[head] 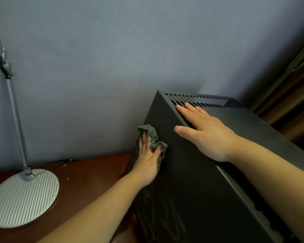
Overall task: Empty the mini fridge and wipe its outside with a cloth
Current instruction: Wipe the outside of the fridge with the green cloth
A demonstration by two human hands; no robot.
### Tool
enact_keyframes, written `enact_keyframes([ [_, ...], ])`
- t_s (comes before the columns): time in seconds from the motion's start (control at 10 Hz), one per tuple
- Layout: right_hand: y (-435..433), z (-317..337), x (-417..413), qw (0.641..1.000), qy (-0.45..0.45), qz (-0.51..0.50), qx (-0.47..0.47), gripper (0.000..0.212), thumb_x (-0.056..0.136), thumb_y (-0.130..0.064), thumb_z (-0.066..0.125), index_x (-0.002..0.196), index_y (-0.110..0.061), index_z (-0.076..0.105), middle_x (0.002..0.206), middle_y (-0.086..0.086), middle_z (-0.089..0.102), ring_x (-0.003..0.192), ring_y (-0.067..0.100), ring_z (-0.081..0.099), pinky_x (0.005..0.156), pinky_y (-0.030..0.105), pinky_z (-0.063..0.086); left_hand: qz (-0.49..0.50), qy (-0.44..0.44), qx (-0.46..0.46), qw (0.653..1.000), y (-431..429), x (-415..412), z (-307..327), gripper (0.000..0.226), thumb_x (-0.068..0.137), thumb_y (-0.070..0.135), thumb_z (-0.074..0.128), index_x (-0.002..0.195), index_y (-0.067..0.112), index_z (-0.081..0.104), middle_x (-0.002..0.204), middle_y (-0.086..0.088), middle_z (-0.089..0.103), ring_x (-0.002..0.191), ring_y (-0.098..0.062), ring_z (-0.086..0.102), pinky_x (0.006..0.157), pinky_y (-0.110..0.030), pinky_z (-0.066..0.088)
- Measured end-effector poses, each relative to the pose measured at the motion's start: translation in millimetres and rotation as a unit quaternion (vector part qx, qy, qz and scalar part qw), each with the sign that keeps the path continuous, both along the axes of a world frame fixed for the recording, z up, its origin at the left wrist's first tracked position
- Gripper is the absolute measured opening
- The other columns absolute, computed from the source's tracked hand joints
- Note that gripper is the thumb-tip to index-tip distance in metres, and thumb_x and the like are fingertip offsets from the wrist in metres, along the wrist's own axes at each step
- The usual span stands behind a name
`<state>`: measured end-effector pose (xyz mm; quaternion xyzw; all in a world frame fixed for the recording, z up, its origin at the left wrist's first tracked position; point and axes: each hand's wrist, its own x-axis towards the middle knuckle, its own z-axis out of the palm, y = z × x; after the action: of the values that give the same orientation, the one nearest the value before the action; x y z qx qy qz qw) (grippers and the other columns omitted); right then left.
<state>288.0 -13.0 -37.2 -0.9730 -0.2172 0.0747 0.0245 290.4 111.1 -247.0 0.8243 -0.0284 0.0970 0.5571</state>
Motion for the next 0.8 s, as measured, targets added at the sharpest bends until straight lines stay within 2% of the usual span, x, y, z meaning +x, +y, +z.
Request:
enact_keyframes([
  [0.1,0,0,0,1.000,-0.002,0.000,0.002,0.069,0.098,-0.065,0.036,0.156,-0.050,0.003,0.166,-0.021,-0.005,0.154,0.007,-0.008,0.126,0.049,0.004,0.005,0.042,-0.046,0.998,3,2,-13,0.064,0.109,0.029,0.032,0.155,0.025,-0.012,0.164,0.006,-0.021,0.151,-0.013,-0.020,0.125,-0.036,-0.005],
  [0.2,0,-1,-1,1.000,-0.002,0.000,0.005,0.069,0.098,-0.065,0.038,0.157,-0.050,0.004,0.166,-0.021,-0.005,0.154,0.007,-0.008,0.126,0.049,0.004,0.021,0.120,-0.130,0.984,14,12,-30,0.065,0.108,0.019,0.039,0.159,0.019,0.000,0.168,-0.004,-0.012,0.155,-0.023,-0.011,0.126,-0.041,0.002],
  [0.3,0,0,-1,1.000,-0.003,-0.001,0.005,0.071,0.097,-0.067,0.038,0.157,-0.050,0.004,0.166,-0.021,-0.005,0.154,0.007,-0.007,0.126,0.049,0.005,0.011,0.146,-0.076,0.986,21,16,-48,0.059,0.103,-0.001,0.038,0.158,0.008,0.017,0.167,-0.017,-0.001,0.154,-0.038,0.000,0.125,-0.047,0.007],
  [0.4,0,0,-2,1.000,-0.005,0.000,0.009,0.072,0.096,-0.067,0.040,0.157,-0.050,0.005,0.166,-0.021,-0.004,0.154,0.007,-0.006,0.126,0.049,0.005,0.045,0.128,-0.049,0.989,14,13,-55,0.056,0.103,-0.002,0.033,0.157,0.005,0.020,0.166,-0.019,0.002,0.154,-0.040,0.002,0.125,-0.048,0.008],
  [0.5,-1,0,-1,1.000,-0.001,-0.002,0.014,0.074,0.093,-0.071,0.041,0.156,-0.052,0.006,0.165,-0.024,-0.003,0.153,0.005,-0.006,0.126,0.048,0.005,0.033,0.076,-0.008,0.997,-4,-2,-54,0.055,0.106,0.016,0.029,0.159,0.007,0.015,0.167,-0.010,-0.006,0.155,-0.030,-0.007,0.126,-0.039,0.000],
  [0.6,0,2,-1,1.000,0.001,-0.007,0.014,0.073,0.094,-0.070,0.042,0.155,-0.053,0.007,0.165,-0.025,-0.002,0.153,0.004,-0.005,0.126,0.046,0.004,0.033,0.055,-0.094,0.994,-19,-15,-49,0.066,0.107,0.030,0.037,0.156,0.023,-0.006,0.158,0.014,-0.020,0.150,-0.009,-0.019,0.121,-0.024,-0.009],
  [0.7,3,3,-2,1.000,0.000,-0.011,0.008,0.073,0.095,-0.066,0.044,0.156,-0.051,0.008,0.166,-0.024,-0.002,0.154,0.005,-0.004,0.126,0.045,0.005,0.043,0.064,-0.144,0.987,-22,-14,-51,0.073,0.106,0.036,0.043,0.157,0.020,-0.007,0.164,0.006,-0.015,0.152,-0.011,-0.015,0.125,-0.031,-0.005],
  [0.8,4,2,-3,1.000,0.000,-0.011,0.015,0.074,0.094,-0.065,0.045,0.157,-0.050,0.009,0.166,-0.023,0.000,0.154,0.006,-0.003,0.126,0.046,0.006,0.051,0.124,-0.105,0.985,-18,-19,-61,0.059,0.107,0.028,0.034,0.160,0.013,0.011,0.168,-0.006,-0.008,0.155,-0.023,-0.010,0.124,-0.037,-0.003],
])
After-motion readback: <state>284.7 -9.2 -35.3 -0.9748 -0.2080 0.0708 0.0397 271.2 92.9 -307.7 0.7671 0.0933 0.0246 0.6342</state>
